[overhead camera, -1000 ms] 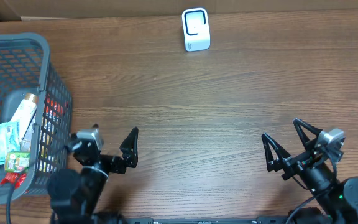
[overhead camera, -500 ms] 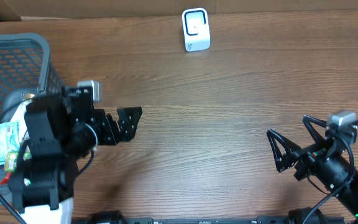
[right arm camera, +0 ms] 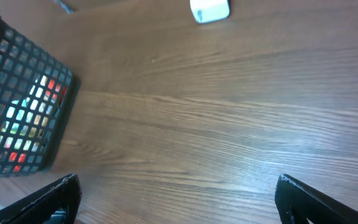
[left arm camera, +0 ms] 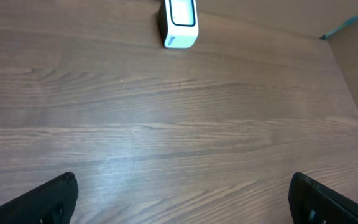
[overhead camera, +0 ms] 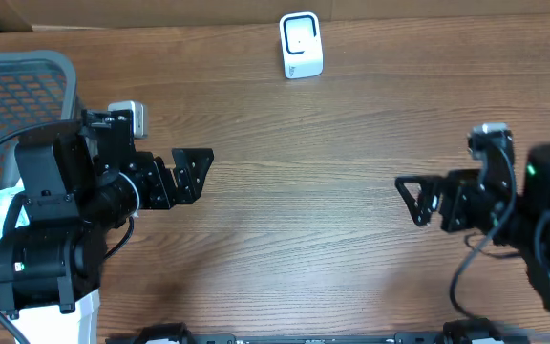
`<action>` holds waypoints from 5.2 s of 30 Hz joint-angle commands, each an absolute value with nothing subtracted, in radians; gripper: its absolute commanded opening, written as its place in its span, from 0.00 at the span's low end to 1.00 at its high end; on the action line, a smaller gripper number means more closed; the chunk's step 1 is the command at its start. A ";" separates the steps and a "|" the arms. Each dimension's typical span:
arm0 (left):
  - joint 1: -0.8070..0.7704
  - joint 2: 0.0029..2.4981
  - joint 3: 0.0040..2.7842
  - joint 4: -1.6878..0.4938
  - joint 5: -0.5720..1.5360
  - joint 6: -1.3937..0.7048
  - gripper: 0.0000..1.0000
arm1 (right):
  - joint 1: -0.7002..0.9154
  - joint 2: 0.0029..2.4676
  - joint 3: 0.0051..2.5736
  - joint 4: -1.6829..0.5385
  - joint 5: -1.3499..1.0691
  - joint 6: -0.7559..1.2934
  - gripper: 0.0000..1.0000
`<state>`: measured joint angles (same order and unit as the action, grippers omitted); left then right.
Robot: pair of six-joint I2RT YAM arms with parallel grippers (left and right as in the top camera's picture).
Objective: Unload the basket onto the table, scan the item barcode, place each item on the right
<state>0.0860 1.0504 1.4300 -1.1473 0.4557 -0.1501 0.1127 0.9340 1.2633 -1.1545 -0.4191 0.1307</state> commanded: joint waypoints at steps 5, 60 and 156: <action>0.093 1.077 1.458 -1.129 0.405 -0.076 0.96 | 0.118 1.064 1.284 -1.114 -0.492 0.129 1.00; 0.826 1.686 1.169 -0.967 -0.165 -0.555 0.88 | 0.118 1.128 1.282 -1.179 -0.400 0.069 1.00; -0.066 1.680 2.185 -1.526 -0.105 -0.532 0.62 | 0.118 1.192 1.282 -1.203 -0.375 0.070 1.00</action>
